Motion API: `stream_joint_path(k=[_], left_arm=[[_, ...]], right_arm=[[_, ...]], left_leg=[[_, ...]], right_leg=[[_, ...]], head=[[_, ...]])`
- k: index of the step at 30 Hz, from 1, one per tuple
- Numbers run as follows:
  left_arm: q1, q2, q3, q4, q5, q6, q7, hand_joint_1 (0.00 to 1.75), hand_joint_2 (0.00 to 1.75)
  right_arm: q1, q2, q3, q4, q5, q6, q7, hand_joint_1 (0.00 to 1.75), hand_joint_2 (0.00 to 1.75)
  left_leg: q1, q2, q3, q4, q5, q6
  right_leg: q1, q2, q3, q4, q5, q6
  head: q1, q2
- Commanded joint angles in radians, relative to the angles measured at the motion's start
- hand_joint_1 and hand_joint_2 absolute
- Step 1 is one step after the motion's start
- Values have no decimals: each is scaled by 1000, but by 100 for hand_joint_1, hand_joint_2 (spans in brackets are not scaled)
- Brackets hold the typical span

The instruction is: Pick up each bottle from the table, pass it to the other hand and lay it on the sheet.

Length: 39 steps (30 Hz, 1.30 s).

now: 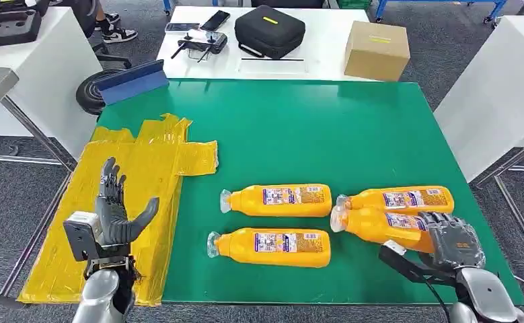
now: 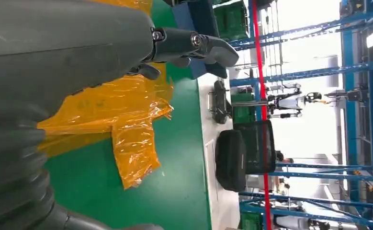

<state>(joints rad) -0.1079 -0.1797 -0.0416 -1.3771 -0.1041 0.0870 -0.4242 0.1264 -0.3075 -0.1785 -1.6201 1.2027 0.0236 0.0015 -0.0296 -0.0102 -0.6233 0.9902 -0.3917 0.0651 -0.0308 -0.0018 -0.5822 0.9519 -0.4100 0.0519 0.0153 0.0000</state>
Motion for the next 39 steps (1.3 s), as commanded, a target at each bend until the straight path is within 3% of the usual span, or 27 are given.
stream_joint_path(k=[1,7,9,16,20,22,25,30,35,39], left_arm=[[4,2,19,11,-8,2,8,0,175],[18,3,-7,-2,-26,9,12,0,175],[28,4,-21,-13,-31,15,11,0,175],[30,26,-94,-27,-30,20,9,0,175],[21,28,-119,-33,-22,18,13,0,175],[11,30,-138,-35,-12,7,15,0,175],[-17,31,-187,-31,4,-4,28,0,175],[-18,36,-195,-33,10,3,33,0,175],[-46,47,-259,-43,19,-26,39,0,175],[-77,49,-294,-31,30,-19,52,0,175]], right_arm=[[-71,150,-86,-21,-161,-43,-27,175,175],[-96,222,-78,-17,-368,-103,-87,175,175],[-102,241,-49,-7,-413,-175,-121,175,175],[-164,307,147,61,-590,-247,-240,175,175],[-207,329,212,107,-640,-265,-256,175,175],[-238,331,251,146,-715,-231,-286,175,175],[-362,360,350,339,-813,-213,-324,175,175],[-372,348,373,352,-829,-234,-327,175,175],[-464,409,460,483,-969,-62,-357,175,175],[-553,432,516,600,-1009,-32,-370,175,175]], left_leg=[[2,2,3,0,-2,-4],[3,4,5,0,-3,-6],[3,4,5,0,-3,-7],[3,7,5,0,-3,-6],[4,8,6,0,-3,-7],[2,4,3,0,-1,-4],[4,7,5,0,-2,-6],[3,6,5,0,-1,-6],[2,6,2,0,0,-4],[4,10,5,1,-2,-7]], right_leg=[[2,2,3,-1,-1,-3],[3,3,5,-1,-1,-4],[3,3,5,-1,-2,-5],[3,7,4,-2,0,-5],[4,7,5,-1,-1,-5],[2,3,2,-1,0,-3],[3,6,5,-2,0,-4],[3,5,4,-1,1,-6],[2,5,2,0,2,-5],[3,8,3,1,1,-7]], head=[[0,0],[0,0],[0,0],[0,0],[0,0],[0,0],[0,0],[0,0],[0,0],[0,0]])
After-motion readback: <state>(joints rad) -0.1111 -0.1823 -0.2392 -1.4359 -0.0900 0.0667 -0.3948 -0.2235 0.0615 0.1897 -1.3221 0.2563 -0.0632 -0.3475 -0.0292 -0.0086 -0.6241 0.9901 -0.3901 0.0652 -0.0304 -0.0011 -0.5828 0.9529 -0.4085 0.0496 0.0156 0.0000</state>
